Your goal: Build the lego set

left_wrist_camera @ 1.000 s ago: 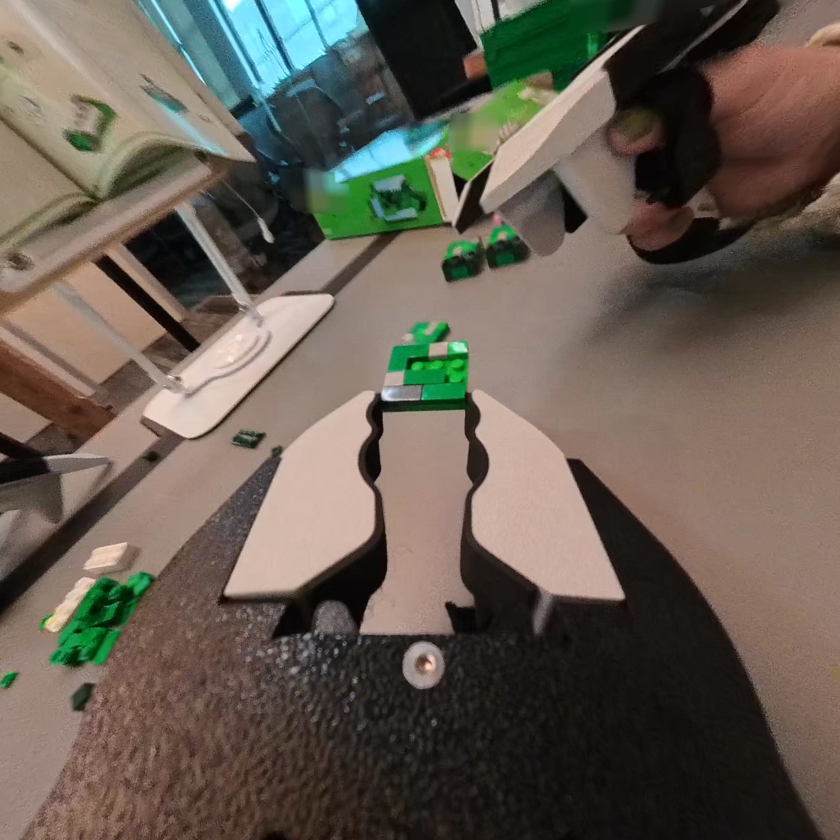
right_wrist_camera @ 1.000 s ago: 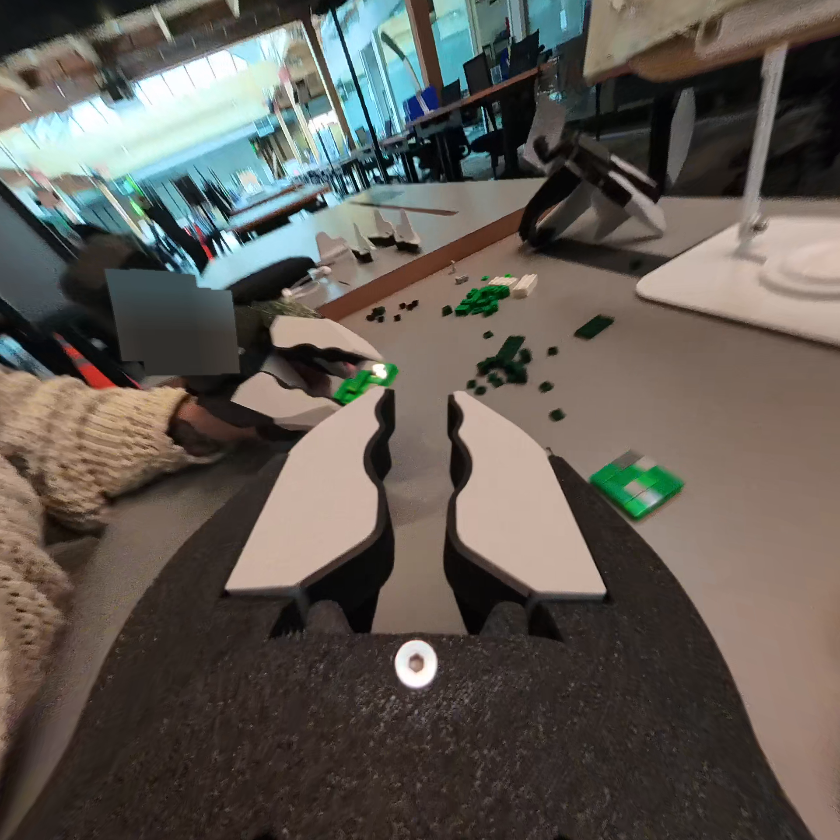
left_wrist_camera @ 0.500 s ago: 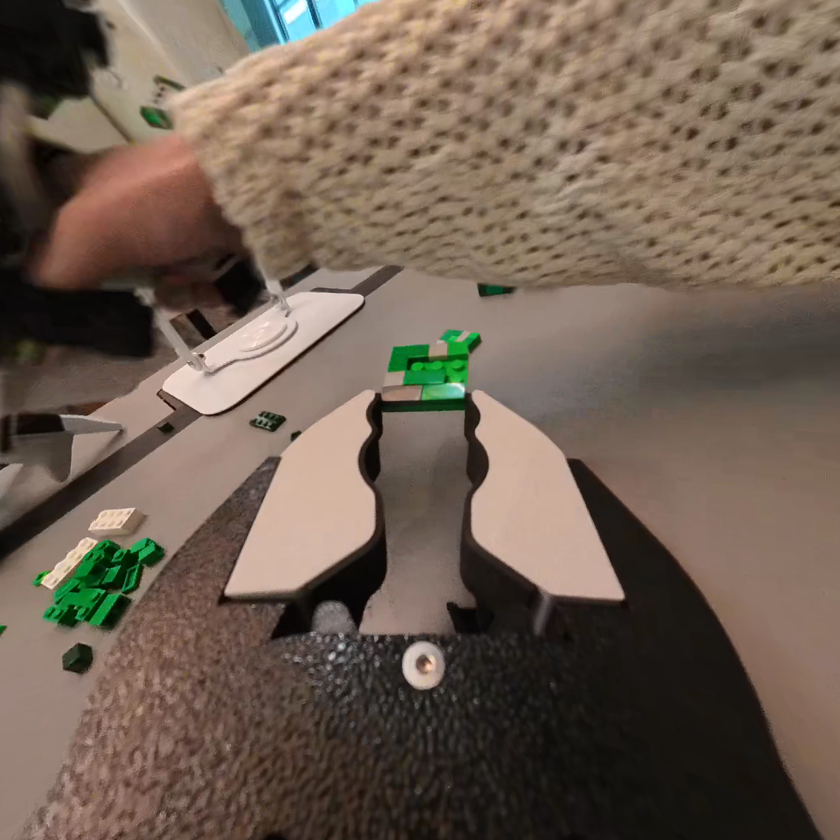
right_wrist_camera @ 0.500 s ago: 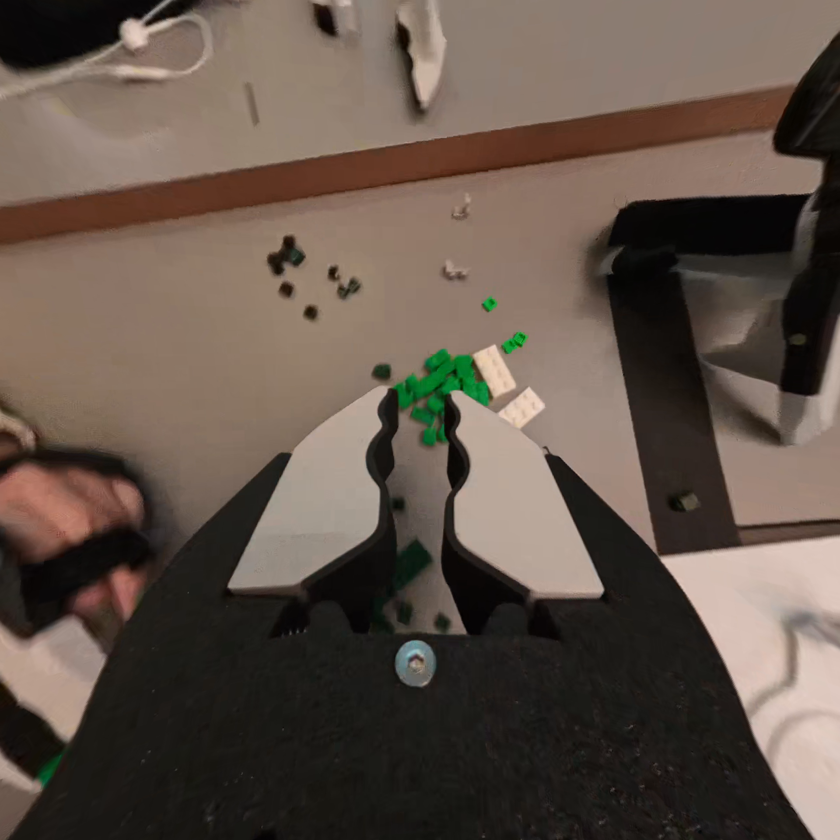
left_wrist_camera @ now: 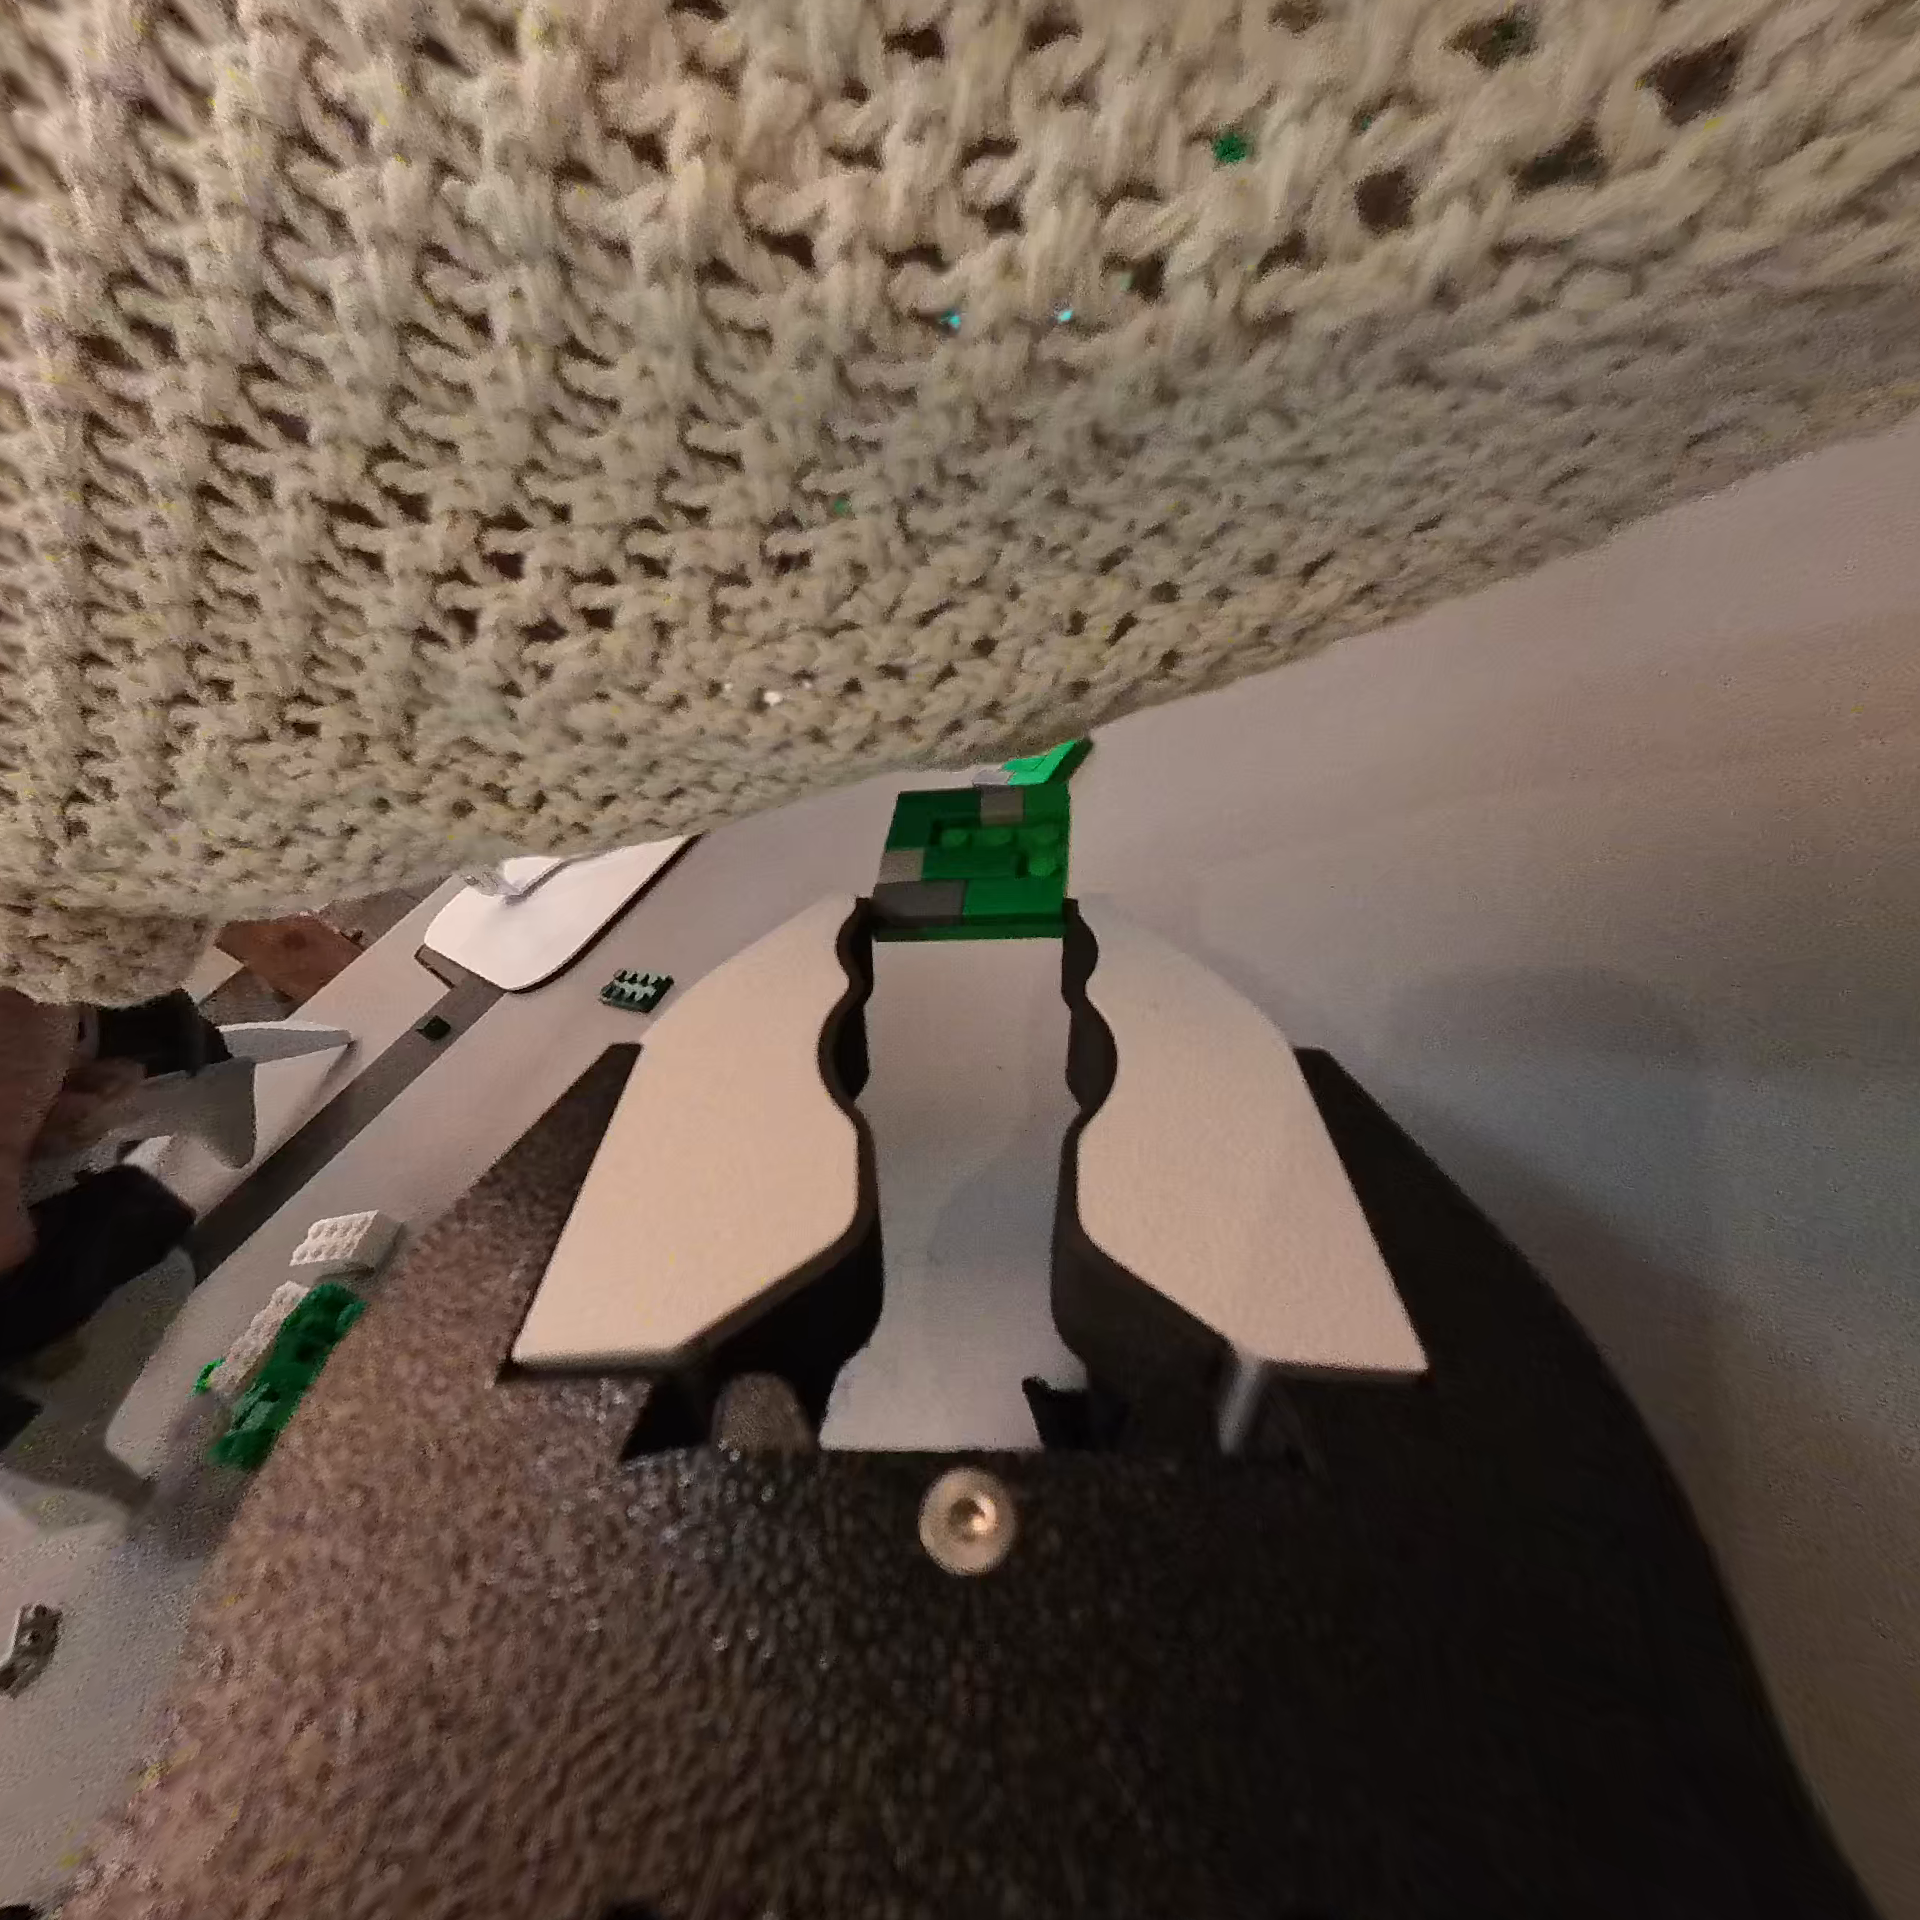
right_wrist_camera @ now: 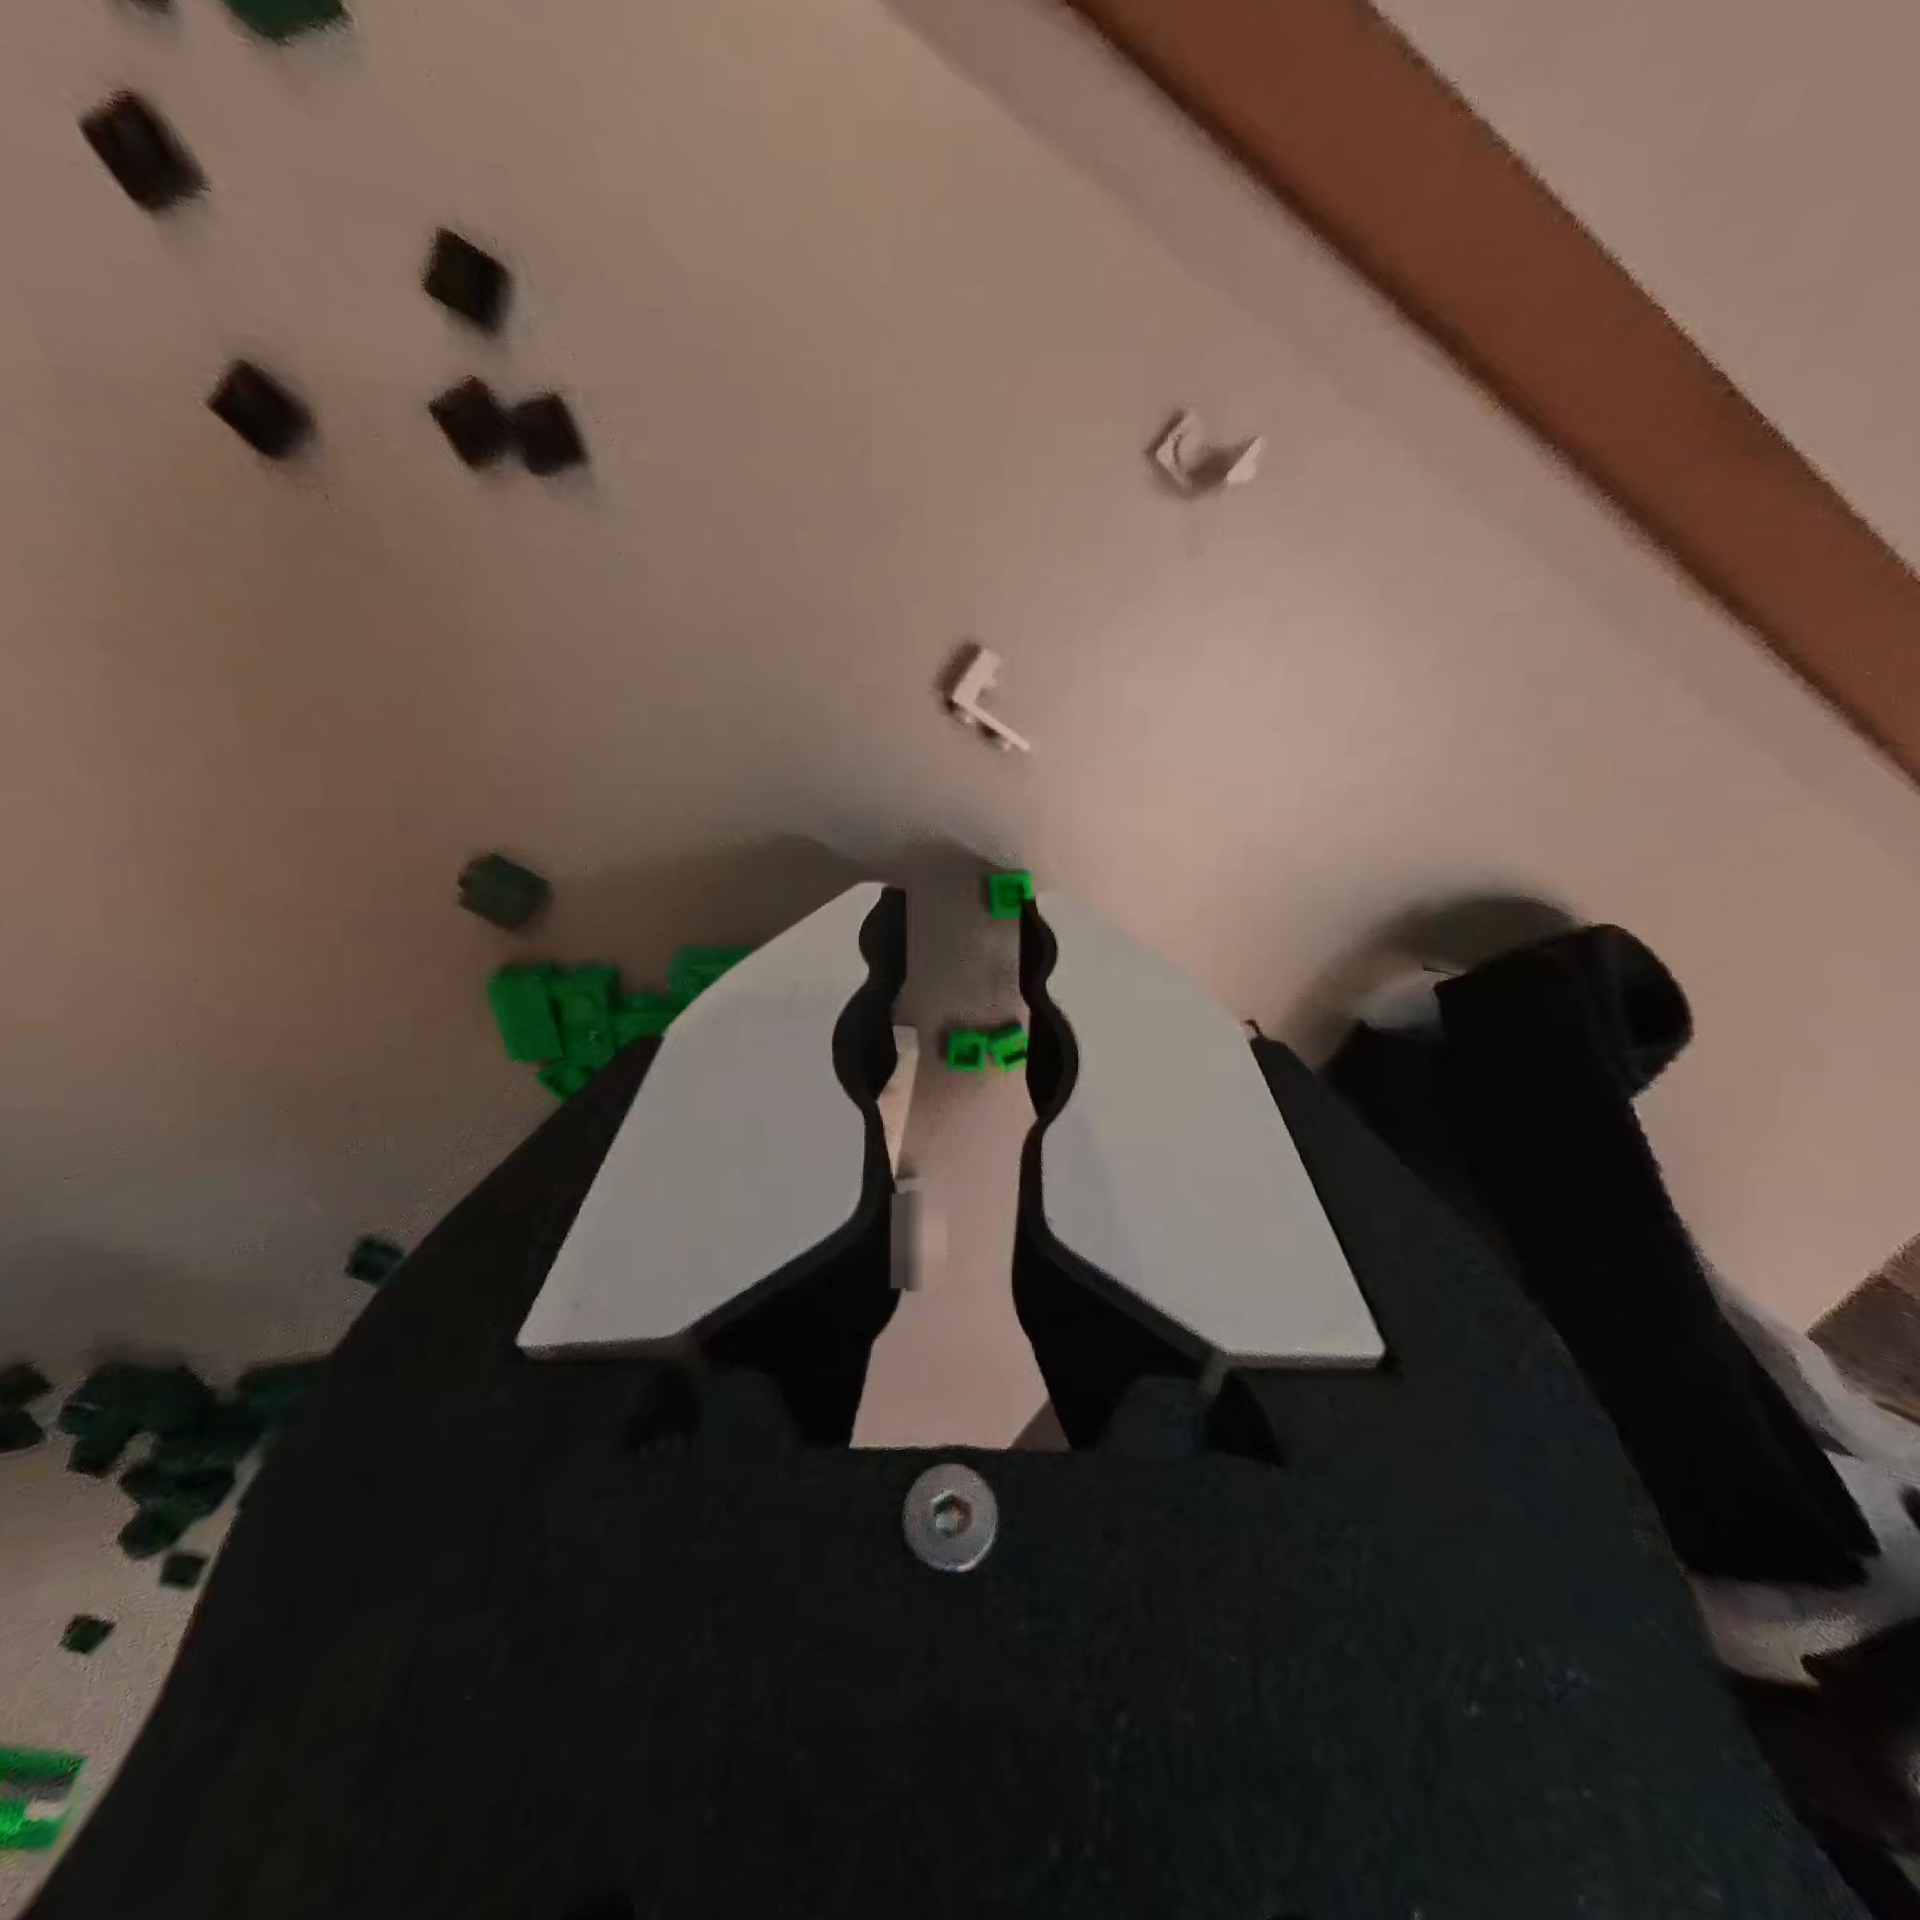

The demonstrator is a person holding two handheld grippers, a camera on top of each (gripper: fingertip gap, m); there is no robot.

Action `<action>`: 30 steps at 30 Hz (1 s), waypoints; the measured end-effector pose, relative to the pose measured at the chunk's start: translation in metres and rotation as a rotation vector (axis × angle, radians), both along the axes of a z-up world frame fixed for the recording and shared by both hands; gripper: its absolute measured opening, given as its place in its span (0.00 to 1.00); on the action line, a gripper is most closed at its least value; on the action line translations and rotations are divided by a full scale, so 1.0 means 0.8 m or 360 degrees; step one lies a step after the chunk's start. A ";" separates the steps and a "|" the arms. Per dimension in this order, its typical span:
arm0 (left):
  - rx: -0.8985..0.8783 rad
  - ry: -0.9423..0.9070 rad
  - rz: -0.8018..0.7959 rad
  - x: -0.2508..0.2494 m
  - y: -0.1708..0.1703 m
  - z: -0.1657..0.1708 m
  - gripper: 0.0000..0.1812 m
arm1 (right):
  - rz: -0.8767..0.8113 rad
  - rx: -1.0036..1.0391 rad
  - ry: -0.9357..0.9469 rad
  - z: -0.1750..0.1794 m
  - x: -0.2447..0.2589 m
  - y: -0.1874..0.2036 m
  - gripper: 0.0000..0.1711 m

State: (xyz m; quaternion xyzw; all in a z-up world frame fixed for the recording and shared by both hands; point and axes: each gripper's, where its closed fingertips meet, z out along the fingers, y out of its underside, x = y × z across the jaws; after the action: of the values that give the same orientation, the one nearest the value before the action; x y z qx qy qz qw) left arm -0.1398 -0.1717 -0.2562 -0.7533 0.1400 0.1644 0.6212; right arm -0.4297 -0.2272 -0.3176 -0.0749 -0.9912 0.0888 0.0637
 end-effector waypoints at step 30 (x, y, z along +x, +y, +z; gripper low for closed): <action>0.0092 -0.0335 -0.0227 0.005 -0.006 0.016 0.19 | 0.0051 -0.1099 0.0152 0.167 0.204 -0.013 0.04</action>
State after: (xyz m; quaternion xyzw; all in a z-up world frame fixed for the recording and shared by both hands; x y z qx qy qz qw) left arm -0.1360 -0.1764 -0.2430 -0.7363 0.1224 0.0439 0.6641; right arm -0.2665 -0.2378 -0.1843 -0.0723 -0.8996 0.4234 0.0794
